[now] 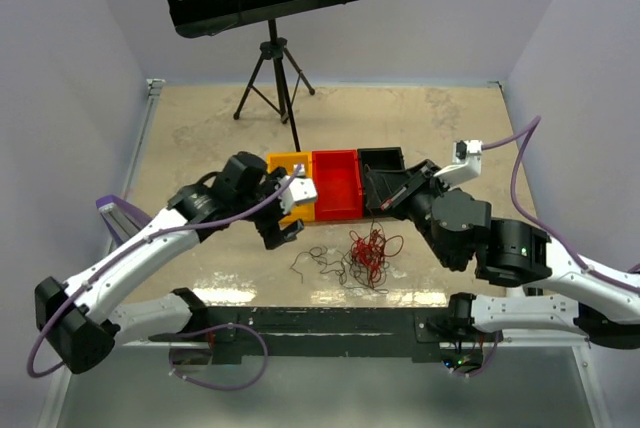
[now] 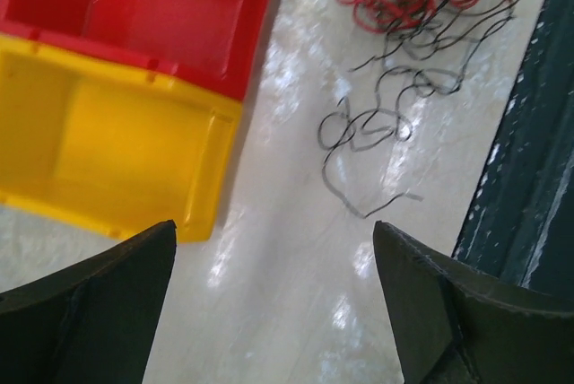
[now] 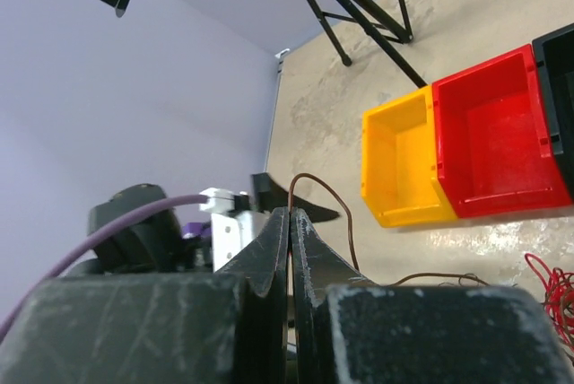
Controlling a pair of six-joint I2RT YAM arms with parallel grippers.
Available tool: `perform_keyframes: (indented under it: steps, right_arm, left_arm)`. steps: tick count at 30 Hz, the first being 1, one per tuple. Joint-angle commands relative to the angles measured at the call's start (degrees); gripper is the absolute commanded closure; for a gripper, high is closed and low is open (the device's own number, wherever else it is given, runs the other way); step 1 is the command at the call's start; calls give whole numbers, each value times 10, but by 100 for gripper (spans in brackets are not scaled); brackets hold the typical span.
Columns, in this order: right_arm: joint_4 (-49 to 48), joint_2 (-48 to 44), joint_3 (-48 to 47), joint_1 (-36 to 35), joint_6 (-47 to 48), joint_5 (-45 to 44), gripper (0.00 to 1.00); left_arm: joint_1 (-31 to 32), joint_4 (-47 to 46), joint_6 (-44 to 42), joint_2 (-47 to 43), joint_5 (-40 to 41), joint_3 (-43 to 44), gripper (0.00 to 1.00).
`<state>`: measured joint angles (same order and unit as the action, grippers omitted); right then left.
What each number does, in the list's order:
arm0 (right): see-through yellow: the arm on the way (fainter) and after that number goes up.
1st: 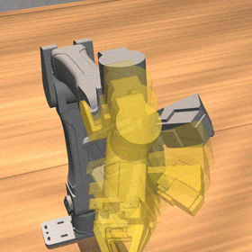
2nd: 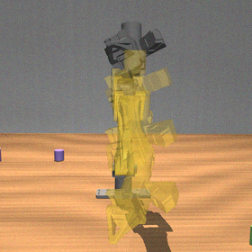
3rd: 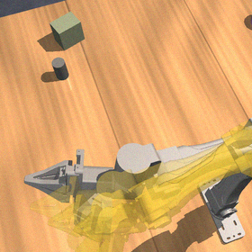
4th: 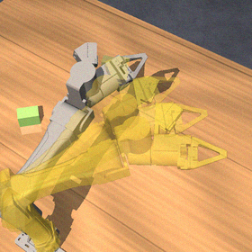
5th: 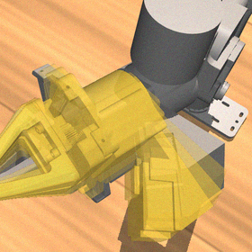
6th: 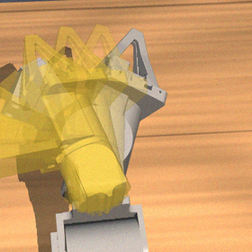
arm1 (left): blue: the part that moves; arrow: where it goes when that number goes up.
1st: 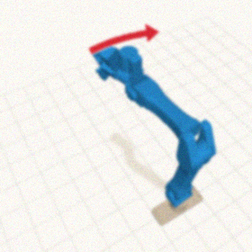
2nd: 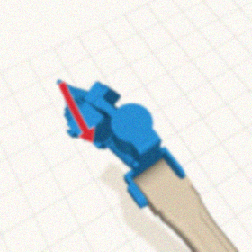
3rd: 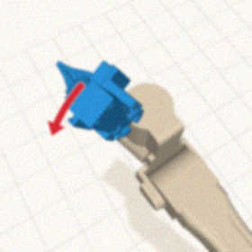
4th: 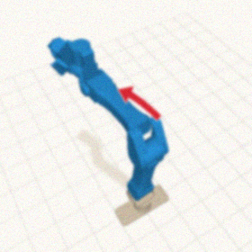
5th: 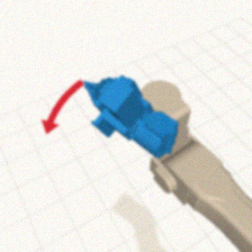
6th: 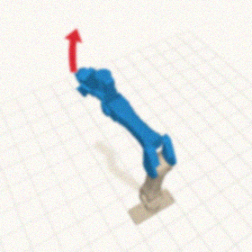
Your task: Untangle the cables
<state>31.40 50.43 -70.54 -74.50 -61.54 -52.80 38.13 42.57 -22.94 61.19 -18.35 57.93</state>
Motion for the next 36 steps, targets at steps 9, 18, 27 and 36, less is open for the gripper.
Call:
perform_keyframes:
  steps: [9,18,27,36]
  right_arm:
    - [193,-29,27,1,-219,-68,100]
    - [297,-52,70,1,-317,-75,100]
    - [298,-107,115,1,-330,-65,100]
    - [298,-126,108,3,-312,-76,100]
  left_arm:
    - [123,-228,93,228,-27,33,0]
    - [193,-290,93,342,1,85,0]
    - [217,-332,130,428,-16,120,0]
    - [225,-361,123,488,-60,135,34]
